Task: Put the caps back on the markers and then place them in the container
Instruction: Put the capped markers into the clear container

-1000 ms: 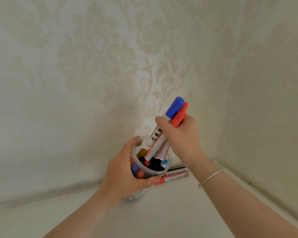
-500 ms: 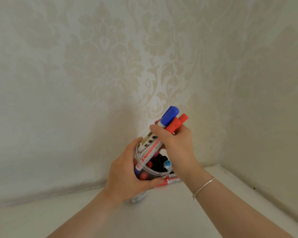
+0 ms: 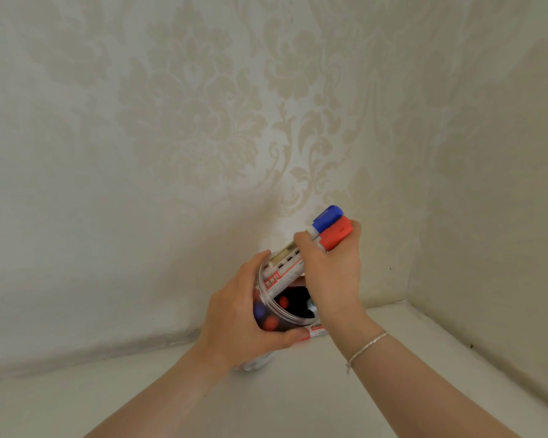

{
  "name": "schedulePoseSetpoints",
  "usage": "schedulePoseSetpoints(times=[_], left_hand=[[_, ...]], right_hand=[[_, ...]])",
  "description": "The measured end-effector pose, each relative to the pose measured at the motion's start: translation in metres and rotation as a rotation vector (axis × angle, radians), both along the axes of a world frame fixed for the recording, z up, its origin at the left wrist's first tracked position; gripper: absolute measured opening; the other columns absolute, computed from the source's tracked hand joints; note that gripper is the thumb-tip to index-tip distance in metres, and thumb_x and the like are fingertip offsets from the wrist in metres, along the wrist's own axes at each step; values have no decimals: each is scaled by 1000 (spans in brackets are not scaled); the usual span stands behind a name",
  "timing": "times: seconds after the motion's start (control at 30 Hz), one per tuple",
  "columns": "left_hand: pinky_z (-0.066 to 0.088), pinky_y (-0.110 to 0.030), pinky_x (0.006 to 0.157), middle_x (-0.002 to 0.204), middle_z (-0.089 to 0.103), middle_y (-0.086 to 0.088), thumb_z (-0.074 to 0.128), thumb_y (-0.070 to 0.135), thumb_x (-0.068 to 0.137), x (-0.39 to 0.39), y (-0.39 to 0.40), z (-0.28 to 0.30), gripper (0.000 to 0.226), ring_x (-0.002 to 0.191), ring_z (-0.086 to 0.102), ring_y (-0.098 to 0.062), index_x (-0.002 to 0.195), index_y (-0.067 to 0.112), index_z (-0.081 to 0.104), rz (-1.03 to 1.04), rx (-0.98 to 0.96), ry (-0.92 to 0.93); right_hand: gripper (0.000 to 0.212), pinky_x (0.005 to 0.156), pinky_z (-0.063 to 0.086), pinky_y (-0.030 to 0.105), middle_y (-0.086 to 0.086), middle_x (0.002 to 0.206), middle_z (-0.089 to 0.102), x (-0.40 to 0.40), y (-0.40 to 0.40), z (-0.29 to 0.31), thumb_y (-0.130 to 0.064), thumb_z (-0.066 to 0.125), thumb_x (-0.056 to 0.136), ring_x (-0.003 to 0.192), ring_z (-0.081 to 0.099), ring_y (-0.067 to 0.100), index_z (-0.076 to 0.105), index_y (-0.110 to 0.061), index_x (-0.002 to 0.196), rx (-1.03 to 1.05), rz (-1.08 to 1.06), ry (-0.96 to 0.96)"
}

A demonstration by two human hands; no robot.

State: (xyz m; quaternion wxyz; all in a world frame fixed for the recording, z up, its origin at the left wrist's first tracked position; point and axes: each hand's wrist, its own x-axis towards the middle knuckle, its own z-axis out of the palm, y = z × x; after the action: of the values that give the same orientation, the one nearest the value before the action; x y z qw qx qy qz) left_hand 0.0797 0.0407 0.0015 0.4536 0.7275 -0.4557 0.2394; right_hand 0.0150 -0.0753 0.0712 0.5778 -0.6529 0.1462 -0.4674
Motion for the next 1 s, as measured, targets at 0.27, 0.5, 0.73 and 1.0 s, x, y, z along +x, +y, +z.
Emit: schedulePoseSetpoints(times=[0.27, 0.5, 0.73, 1.0], left_hand=[[54, -30, 87, 124, 60, 18, 70, 77, 53, 1, -1, -1, 106, 108, 61, 2, 139, 25, 37, -15, -9, 5], [50, -21, 91, 127, 55, 24, 65, 82, 55, 1, 1, 0, 104, 109, 59, 3, 140, 33, 31, -6, -7, -11], [50, -23, 92, 129, 55, 22, 67, 79, 56, 0, -2, 0, 104, 113, 57, 4, 140, 30, 32, -26, 4, -19], [51, -20, 88, 124, 58, 24, 71, 75, 55, 2, 1, 0, 102, 108, 60, 4, 139, 33, 34, -26, -12, -1]], right_hand=[[21, 61, 51, 36, -9, 57, 52, 2, 10, -9, -34, 64, 59, 55, 54, 13, 48, -26, 70, -122, 61, 104], [25, 66, 48, 22, -17, 71, 59, -5, 7, -6, -21, 65, 85, 61, 57, 4, 51, -31, 103, -171, -14, -175], [43, 59, 45, 33, -6, 52, 42, 3, 11, -5, -49, 57, 86, 51, 43, 13, 42, -17, 61, -257, 46, 99], [34, 61, 46, 35, 1, 54, 51, -7, 13, 3, -40, 49, 93, 54, 49, 15, 47, -21, 64, -487, 66, 136]])
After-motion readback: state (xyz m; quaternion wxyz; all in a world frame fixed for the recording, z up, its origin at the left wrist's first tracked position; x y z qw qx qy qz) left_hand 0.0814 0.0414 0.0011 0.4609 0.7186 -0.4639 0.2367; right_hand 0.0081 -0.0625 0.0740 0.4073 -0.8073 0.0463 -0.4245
